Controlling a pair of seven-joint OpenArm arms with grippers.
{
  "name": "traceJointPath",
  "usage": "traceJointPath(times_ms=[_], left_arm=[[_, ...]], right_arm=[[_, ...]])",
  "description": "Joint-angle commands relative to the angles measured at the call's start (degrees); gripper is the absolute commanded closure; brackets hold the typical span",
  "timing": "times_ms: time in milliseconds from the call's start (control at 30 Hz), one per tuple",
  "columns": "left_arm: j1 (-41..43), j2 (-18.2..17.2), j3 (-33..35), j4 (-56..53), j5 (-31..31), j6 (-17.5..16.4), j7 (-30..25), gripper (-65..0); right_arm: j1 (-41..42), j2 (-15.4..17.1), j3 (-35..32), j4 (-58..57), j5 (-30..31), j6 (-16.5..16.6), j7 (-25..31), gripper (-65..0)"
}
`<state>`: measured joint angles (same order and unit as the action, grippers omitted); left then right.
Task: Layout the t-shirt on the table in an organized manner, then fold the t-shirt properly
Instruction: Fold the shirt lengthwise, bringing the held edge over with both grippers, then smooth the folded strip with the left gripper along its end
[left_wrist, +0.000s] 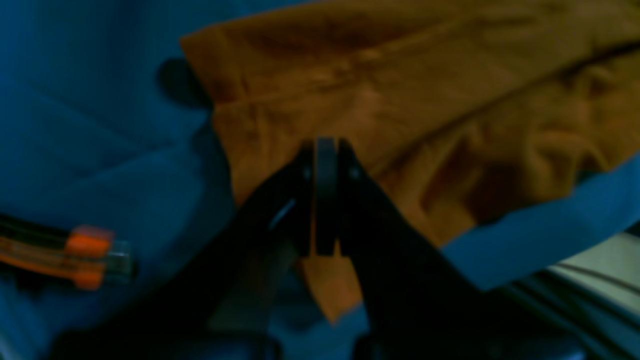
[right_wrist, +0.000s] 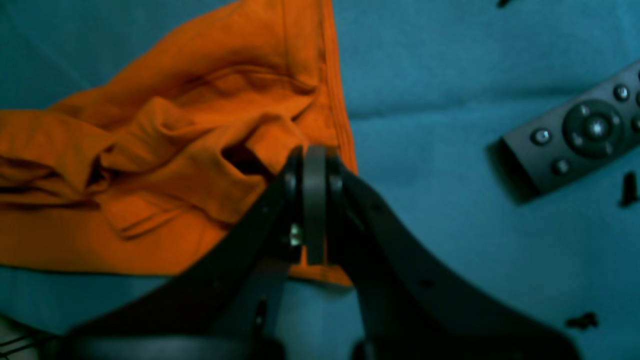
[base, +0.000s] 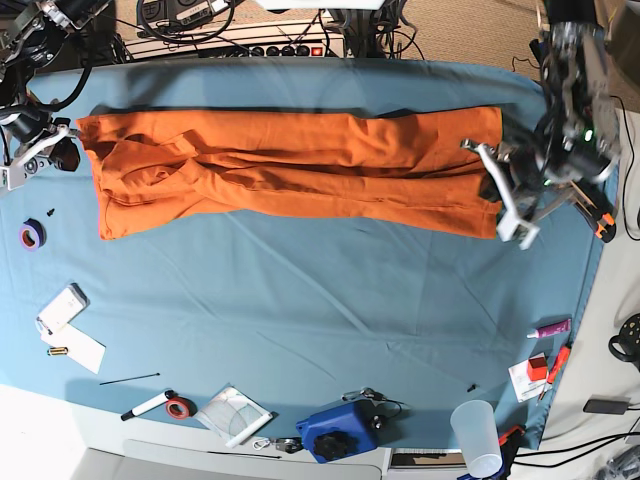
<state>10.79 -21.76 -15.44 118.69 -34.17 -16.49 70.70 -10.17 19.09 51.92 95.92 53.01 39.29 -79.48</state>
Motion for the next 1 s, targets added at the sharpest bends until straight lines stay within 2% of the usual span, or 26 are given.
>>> traceJointPath(times_ms=[0, 133, 267, 300, 367, 400, 567, 967], left_arm=[[0.9, -0.8, -2.3, 2.7, -0.6, 0.1, -1.6, 0.0], [5.1, -0.8, -8.3, 5.7, -5.7, -0.3, -3.4, 0.0], [5.4, -0.8, -8.7, 5.2, -5.7, -0.3, -9.6, 0.0], [5.4, -0.8, -8.7, 4.9, -4.6, -0.9, -12.4, -2.5], [5.2, -0.8, -8.7, 3.8, -2.4, -3.4, -17.0, -14.4], [4.8, -0.8, -8.7, 3.1, -2.1, -3.8, -17.6, -17.2], [2.1, -0.8, -7.2, -3.2, -2.5, -3.7, -15.8, -17.5], [-9.7, -0.8, 2.6, -22.9, -2.4, -3.5, -9.9, -17.5]], right_arm=[[0.4, 1.6, 0.9, 1.0, 2.3, 0.3, 1.0, 0.0], [0.4, 1.6, 3.8, 1.0, 8.1, 0.4, -0.5, 0.0], [0.3, 1.5, 4.5, 1.0, 8.5, 0.4, -0.5, 0.0], [0.3, 1.5, 4.4, 1.0, 8.5, 0.4, -0.5, 0.0], [0.3, 1.5, 4.4, 1.0, 8.5, 0.4, -0.5, 0.0], [0.3, 1.5, 4.4, 1.0, 8.5, 0.4, -0.5, 0.0], [0.4, 1.5, 4.4, 1.0, 8.5, 0.4, -0.5, 0.0], [0.5, 1.5, 4.4, 1.0, 8.4, 0.4, -0.5, 0.0]])
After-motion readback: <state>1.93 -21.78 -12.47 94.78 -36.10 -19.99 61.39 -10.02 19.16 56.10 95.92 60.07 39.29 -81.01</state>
